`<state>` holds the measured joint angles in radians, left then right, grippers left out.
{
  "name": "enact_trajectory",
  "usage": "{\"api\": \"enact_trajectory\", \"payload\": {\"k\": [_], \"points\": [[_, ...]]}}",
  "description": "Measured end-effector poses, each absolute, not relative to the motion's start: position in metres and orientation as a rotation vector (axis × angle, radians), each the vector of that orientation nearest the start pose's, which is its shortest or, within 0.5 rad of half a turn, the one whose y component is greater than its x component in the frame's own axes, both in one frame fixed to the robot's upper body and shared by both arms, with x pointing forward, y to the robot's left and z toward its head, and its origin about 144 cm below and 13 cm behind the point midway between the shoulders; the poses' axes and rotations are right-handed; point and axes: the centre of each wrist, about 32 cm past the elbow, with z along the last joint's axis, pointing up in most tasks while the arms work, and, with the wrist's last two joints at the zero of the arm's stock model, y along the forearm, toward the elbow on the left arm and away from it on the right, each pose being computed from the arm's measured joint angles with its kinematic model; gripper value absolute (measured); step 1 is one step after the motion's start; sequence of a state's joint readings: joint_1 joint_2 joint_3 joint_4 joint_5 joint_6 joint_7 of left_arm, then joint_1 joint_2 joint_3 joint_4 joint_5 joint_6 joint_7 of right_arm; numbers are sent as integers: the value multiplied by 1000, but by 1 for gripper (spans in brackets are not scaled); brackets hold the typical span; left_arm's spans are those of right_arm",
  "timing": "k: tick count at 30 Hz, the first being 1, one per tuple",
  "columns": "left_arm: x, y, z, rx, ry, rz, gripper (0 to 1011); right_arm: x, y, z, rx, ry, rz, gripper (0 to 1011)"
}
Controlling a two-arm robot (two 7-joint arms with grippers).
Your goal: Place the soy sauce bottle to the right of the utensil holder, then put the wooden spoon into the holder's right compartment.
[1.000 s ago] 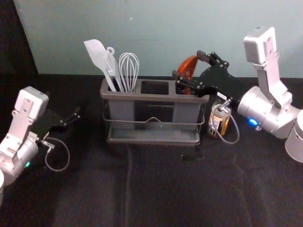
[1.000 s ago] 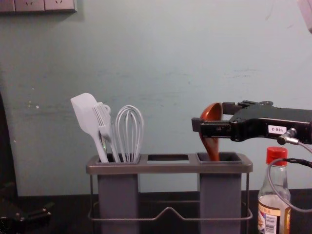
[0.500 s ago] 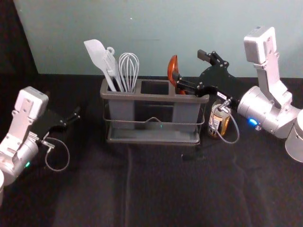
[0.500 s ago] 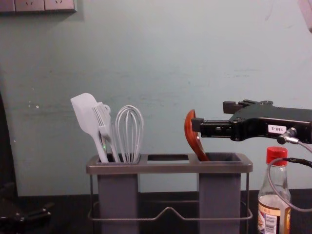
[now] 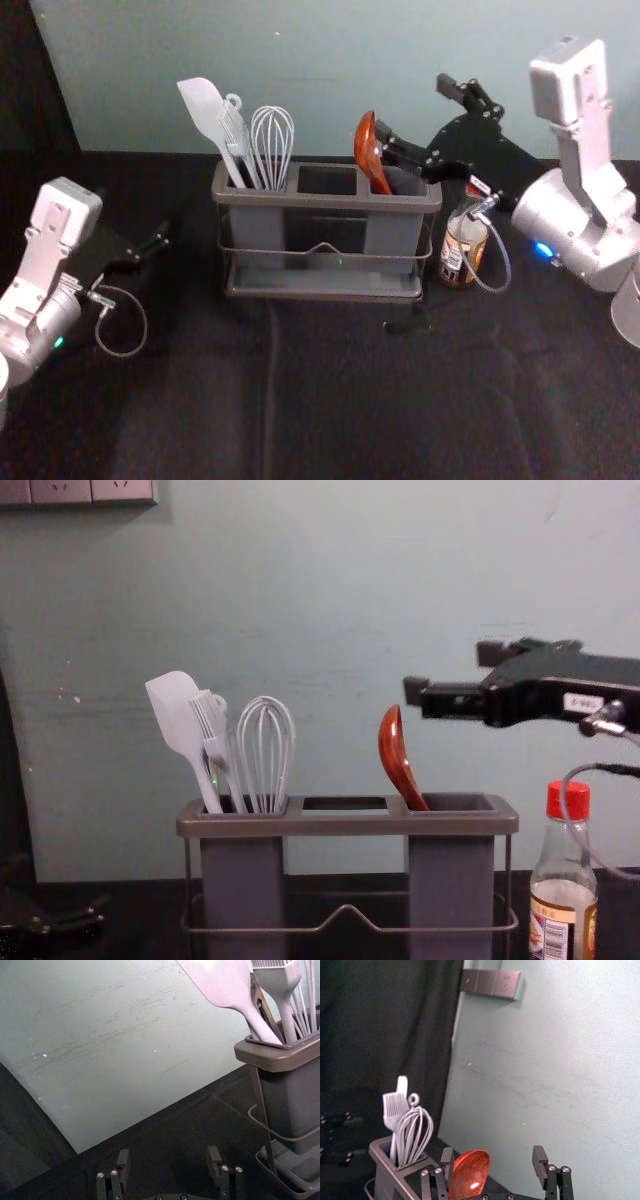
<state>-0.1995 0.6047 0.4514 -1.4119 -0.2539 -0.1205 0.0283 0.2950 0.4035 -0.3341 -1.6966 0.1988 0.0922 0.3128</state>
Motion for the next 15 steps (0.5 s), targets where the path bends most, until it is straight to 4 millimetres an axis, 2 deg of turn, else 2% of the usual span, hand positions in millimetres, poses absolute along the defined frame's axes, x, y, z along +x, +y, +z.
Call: {"api": "enact_trajectory", "payload": {"k": [9,15], "points": [[489,310,1140,304,-285,1248,1005,464,-231,1253,-13,-368,-1049,1004],[489,310,1140,304,-285,1248,1005,421,-230,1227,10,-390,-1150,1004]]}}
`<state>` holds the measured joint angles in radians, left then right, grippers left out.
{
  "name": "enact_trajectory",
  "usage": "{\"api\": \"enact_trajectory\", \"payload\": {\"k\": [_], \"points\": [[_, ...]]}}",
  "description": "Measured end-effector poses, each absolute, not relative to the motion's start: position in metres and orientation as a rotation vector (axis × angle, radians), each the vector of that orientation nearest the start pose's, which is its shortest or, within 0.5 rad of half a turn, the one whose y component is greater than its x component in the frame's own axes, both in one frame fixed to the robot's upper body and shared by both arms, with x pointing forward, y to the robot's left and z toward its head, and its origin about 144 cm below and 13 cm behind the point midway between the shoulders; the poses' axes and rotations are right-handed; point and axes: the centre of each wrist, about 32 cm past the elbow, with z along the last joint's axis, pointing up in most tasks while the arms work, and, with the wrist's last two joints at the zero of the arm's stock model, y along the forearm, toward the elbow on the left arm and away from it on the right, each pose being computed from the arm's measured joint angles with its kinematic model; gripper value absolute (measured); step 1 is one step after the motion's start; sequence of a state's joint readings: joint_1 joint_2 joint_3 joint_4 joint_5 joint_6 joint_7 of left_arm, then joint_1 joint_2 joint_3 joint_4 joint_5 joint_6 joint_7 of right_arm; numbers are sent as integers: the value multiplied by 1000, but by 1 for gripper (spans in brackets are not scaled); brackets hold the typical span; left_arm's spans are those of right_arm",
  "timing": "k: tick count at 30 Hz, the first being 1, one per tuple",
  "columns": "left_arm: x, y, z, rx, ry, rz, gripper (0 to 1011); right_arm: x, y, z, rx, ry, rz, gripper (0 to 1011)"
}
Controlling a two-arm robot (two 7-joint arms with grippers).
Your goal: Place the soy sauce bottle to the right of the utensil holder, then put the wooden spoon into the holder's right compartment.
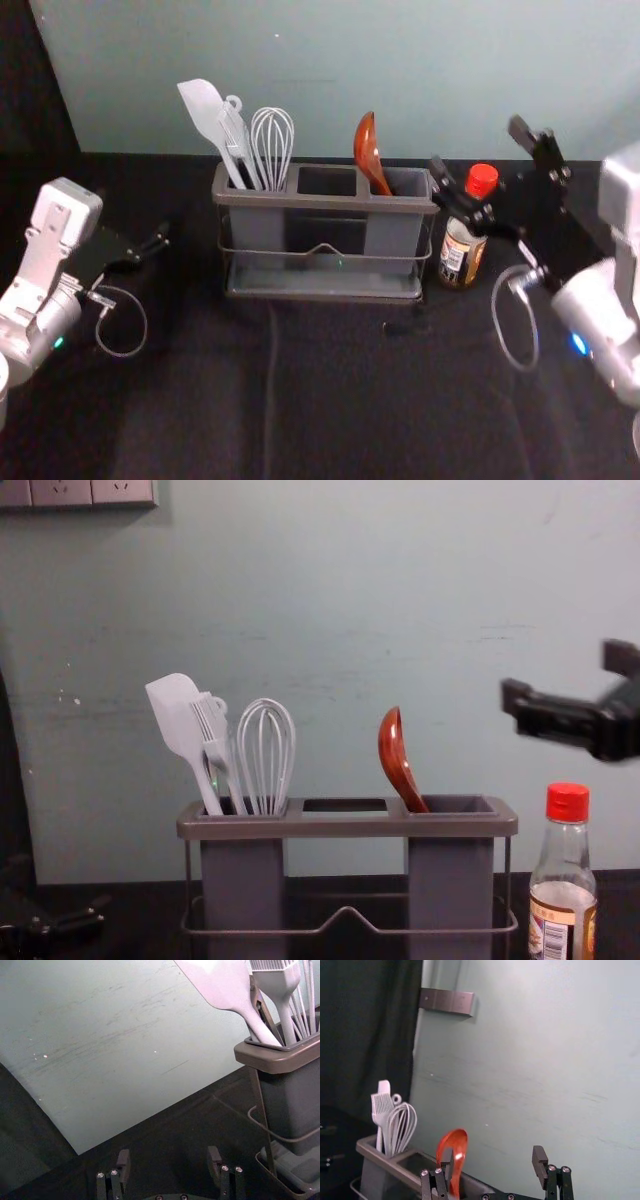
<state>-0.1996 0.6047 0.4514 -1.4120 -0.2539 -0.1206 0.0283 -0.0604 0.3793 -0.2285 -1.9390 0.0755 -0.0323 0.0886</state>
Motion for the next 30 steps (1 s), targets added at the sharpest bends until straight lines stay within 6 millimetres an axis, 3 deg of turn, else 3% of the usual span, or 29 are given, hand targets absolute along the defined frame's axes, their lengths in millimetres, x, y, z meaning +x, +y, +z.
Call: {"api": "enact_trajectory", "payload": {"k": [6,13,19,30], "points": [[489,310,1140,304,-285,1248,1005,394,-234,1201,11,-414,-1224,1004],[489,310,1140,304,-285,1248,1005,383,-237,1167,33,-369,-1290,1004],[489,310,1140,304,-285,1248,1005,383,-237,1142,25,-266,-1327,1004],[489,310,1140,304,-285,1248,1005,396,-240,1117,-1,-143,-1355,1004]]}}
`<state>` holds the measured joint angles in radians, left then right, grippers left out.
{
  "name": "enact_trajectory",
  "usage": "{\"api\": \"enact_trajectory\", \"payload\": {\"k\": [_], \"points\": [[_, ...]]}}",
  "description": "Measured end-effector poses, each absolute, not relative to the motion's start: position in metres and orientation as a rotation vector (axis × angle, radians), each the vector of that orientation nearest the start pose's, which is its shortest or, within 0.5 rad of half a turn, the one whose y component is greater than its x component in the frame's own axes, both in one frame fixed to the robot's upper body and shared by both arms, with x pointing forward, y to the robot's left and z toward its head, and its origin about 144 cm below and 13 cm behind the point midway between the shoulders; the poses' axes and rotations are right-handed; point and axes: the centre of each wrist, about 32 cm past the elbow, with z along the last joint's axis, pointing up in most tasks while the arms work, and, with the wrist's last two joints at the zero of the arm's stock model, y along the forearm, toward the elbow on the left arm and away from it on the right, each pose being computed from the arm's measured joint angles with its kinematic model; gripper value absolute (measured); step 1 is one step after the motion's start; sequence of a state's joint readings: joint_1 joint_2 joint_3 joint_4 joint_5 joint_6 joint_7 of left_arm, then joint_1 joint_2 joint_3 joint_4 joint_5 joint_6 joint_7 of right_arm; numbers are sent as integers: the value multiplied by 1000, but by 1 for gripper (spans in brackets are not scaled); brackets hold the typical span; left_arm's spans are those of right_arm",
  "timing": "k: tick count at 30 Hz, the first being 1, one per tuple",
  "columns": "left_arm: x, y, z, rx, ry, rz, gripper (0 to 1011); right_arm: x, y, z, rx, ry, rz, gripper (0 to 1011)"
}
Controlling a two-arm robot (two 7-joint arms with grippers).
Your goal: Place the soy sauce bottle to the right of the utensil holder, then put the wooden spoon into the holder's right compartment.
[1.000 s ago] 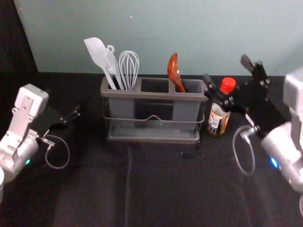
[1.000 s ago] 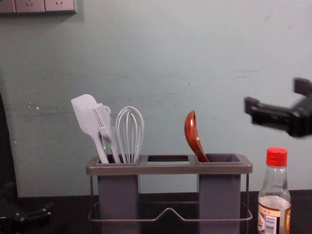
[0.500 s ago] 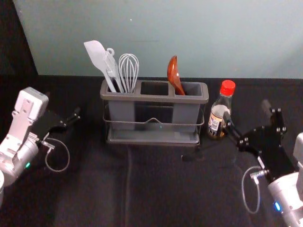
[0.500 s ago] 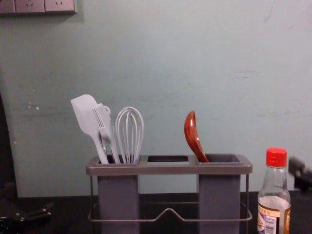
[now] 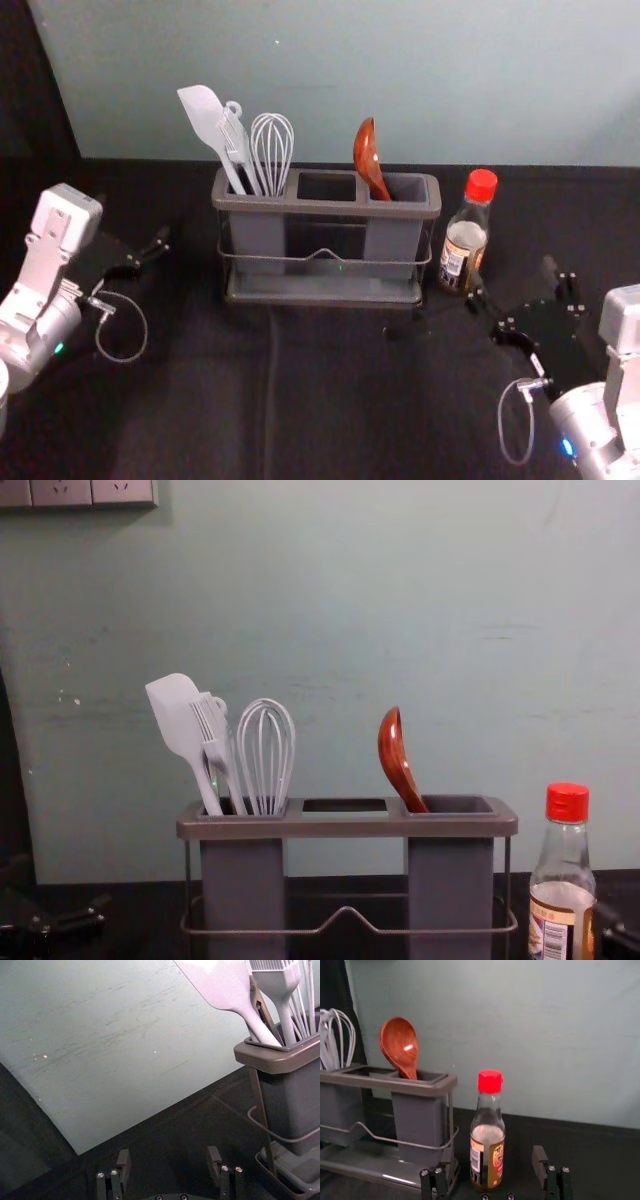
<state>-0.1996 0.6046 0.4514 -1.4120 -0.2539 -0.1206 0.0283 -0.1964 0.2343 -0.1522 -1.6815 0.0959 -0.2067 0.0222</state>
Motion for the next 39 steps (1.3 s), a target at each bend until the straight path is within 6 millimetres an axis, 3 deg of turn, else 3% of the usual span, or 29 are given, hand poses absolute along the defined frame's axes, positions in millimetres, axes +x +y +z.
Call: {"api": "enact_trajectory", "payload": {"k": [10,39], "points": [[489,310,1140,304,-285,1248,1005,405,-240,1102,-7,-87,-1349,1004],[489,310,1140,304,-285,1248,1005,406,-240,1102,-7,-88,-1338,1004]]}}
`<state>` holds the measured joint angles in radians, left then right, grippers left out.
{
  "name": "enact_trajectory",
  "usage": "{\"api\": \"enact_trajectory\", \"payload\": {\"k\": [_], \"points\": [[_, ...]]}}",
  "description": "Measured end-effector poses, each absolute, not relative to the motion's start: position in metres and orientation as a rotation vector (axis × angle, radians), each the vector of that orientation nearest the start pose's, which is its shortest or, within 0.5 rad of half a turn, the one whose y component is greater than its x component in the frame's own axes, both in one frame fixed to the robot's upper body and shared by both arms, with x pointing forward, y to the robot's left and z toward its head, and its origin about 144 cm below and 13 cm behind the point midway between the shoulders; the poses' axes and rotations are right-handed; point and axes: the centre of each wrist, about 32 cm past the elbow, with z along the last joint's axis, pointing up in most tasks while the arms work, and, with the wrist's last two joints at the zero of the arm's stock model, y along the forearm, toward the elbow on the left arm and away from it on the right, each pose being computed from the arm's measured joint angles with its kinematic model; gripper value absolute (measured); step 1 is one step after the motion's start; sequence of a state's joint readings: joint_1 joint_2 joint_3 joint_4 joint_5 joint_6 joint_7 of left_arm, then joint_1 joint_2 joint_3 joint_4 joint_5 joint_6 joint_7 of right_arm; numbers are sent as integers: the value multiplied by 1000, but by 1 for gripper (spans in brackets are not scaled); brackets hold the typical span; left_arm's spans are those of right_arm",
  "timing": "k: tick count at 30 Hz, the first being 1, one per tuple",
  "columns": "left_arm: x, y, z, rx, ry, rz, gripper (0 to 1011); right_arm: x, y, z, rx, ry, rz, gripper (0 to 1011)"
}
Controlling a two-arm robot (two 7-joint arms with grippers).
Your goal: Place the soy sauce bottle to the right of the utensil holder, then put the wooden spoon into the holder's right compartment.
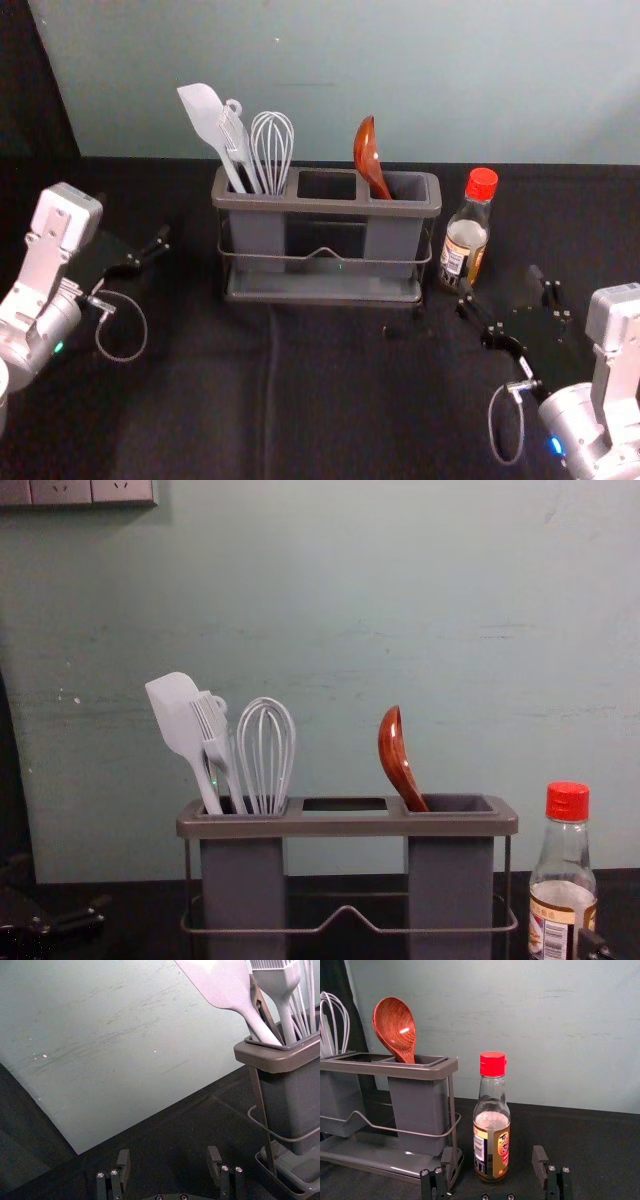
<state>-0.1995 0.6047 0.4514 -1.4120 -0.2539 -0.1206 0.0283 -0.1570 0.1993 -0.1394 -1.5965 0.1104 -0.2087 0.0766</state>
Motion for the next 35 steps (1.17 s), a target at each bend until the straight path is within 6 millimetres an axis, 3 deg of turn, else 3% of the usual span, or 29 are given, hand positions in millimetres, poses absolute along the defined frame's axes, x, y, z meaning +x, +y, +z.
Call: {"api": "enact_trajectory", "payload": {"k": [35], "points": [[489,310,1140,304,-285,1248,1005,406,-240,1102,-6,-89,-1340,1004]]}}
